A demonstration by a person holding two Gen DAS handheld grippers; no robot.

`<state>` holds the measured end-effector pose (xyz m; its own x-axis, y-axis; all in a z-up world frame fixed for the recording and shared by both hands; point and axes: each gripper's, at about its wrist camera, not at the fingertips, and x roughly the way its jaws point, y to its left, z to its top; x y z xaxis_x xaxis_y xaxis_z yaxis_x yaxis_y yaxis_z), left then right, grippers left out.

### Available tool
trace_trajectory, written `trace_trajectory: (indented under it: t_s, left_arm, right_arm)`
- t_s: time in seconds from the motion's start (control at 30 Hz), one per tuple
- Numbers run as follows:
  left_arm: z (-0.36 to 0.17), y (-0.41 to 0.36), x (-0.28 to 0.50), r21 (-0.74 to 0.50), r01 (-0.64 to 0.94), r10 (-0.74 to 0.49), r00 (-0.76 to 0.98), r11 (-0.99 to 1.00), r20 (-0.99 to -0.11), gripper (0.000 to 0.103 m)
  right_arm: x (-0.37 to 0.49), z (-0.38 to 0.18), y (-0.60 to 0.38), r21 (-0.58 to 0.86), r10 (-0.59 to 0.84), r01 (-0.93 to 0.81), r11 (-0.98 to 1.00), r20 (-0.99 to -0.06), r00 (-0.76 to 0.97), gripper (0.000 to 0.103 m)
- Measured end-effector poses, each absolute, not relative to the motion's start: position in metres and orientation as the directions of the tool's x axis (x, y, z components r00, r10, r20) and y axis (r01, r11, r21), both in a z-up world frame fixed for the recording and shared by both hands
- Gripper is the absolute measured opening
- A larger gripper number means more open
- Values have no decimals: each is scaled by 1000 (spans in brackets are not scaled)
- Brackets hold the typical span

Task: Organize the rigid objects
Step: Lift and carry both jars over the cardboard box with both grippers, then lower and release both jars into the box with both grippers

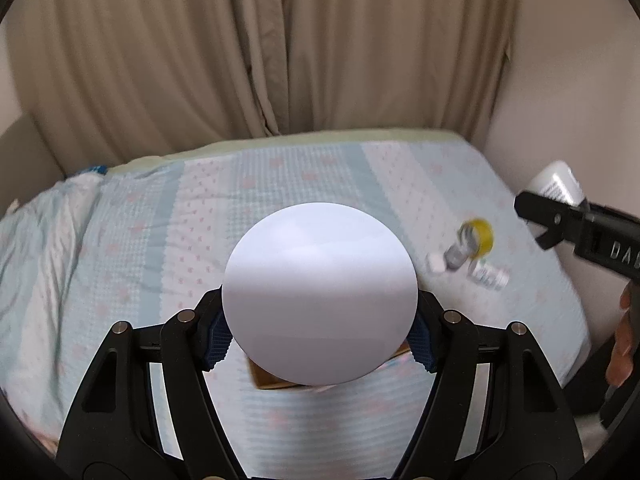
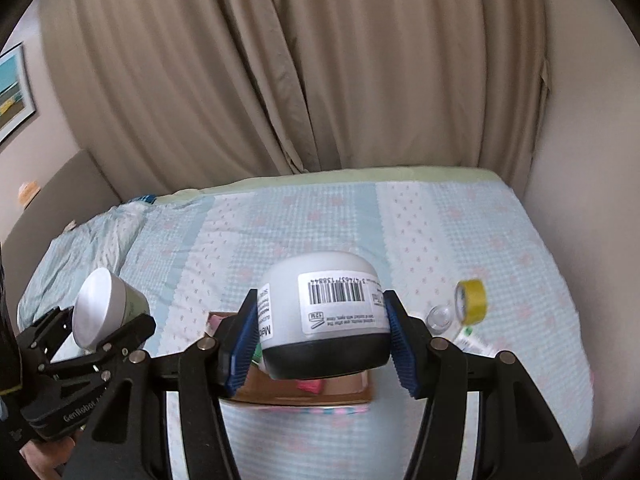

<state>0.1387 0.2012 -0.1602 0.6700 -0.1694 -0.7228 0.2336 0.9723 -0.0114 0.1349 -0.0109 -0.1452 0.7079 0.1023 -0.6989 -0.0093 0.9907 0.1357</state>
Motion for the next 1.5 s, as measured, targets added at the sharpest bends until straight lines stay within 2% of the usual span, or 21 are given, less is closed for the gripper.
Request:
trace_trajectory:
  t_s: [0.33, 0.63, 0.97, 1.07, 1.3, 1.5]
  left_arm:
    - [-244, 234, 167, -42, 260, -180, 536, 965, -825, 68]
    - [-331, 227, 195, -35, 296, -155, 393, 954, -906, 68]
    - [-415, 205, 220, -5, 326, -92, 250, 945, -964, 68]
    - [-440, 203, 225, -10, 323, -80, 205, 946, -976, 68]
    - [-474, 193, 235, 19, 347, -21, 110, 938, -994, 68]
    - [-477, 182, 245, 8, 378, -21, 73, 926, -997, 68]
  right_arm:
    - [158, -217, 26, 140, 72, 72, 988, -808, 584, 54]
    - [184, -294, 27, 114, 46, 117, 987, -880, 473, 54]
    - [213, -379, 13, 39, -5, 118, 992, -937, 350, 54]
    - [217, -408, 14, -22, -47, 78, 997, -941, 336, 54]
    - [222, -438, 12, -55, -71, 63, 996, -958, 278, 54]
    - [232, -451, 10, -42, -50, 39, 998, -973, 226, 54]
